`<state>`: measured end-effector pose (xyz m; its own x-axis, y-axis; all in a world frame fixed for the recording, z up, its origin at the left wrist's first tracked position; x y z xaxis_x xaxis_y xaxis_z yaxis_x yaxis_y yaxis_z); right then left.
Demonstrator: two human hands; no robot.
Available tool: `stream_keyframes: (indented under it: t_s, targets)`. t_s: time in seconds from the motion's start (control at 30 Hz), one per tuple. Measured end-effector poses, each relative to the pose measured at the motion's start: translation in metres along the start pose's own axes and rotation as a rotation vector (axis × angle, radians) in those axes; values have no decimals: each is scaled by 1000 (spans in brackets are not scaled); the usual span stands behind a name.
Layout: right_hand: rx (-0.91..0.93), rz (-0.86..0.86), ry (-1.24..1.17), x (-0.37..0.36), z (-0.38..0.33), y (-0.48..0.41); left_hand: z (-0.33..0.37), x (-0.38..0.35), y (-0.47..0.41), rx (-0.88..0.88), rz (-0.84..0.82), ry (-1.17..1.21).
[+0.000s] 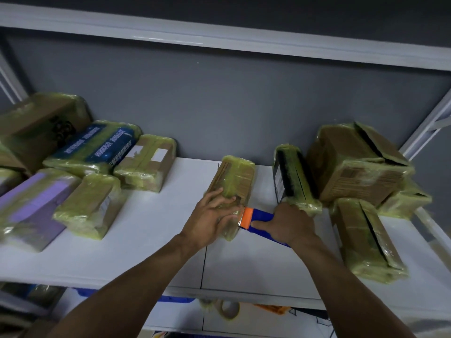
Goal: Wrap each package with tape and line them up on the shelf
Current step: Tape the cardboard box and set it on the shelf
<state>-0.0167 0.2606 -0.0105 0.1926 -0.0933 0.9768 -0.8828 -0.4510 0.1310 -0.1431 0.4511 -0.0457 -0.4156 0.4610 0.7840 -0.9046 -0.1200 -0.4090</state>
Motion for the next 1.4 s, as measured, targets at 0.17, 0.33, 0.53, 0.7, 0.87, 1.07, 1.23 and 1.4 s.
stream_keyframes:
  t_s: [0.17, 0.33, 0.53, 0.7, 0.87, 1.07, 1.23, 1.4]
  targets:
    - [11, 30, 45, -3, -3, -3, -4, -2, -1, -23, -3, -23]
    - [18, 124, 120, -2, -10, 1, -10, -6, -1, -29, 17, -25]
    - [11, 172, 102, -7, -9, 7, -10, -12, -1, 47, 155, 21]
    - [-70, 184, 60, 2, 13, 8, 6, -18, -13, 261, 277, -131]
    - [-73, 178, -42, 8, 29, 21, 9, -26, -19, 360, 234, -129]
    - [-39, 160, -213, 12, 39, 38, 17, -6, -4, 397, 296, -136]
    - [57, 125, -375, 5, 19, 49, 24, 24, 53, 316, 472, -262]
    - [141, 1, -599, -13, -23, 59, 14, 63, 113, 449, 469, -358]
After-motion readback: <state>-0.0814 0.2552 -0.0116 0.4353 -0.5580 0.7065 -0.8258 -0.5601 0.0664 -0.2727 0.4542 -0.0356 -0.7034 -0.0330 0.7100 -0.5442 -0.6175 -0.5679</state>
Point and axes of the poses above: each hand's wrist, its own y-axis away from the middle knuckle, its own x-axis out of the back of the hand, z = x × y, the point moved 2 cm from there along -y, towards the middle knuckle
